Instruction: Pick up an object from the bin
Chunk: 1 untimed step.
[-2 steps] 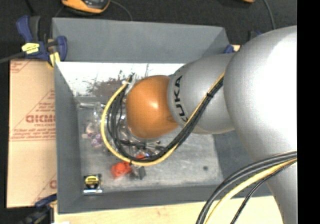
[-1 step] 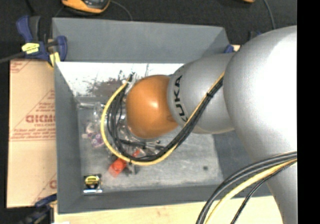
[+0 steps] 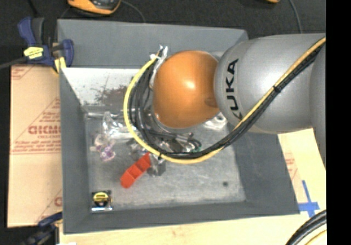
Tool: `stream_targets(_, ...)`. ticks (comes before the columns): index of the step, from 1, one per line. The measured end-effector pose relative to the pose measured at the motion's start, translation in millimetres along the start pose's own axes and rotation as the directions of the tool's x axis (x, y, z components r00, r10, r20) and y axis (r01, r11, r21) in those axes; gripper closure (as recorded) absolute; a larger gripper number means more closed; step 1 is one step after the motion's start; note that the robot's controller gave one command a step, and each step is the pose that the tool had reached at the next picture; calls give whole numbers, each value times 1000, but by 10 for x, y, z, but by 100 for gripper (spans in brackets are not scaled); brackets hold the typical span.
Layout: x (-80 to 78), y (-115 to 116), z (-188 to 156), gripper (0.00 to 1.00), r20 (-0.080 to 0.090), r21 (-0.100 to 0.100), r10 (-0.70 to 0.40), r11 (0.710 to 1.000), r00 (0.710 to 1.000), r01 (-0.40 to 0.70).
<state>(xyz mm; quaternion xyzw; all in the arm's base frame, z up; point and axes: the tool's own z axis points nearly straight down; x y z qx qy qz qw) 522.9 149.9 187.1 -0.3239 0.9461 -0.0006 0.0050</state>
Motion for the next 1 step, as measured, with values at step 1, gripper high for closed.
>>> stream_targets(1,290,-253,-1393,100,1,2,-14,1000,1000,14)
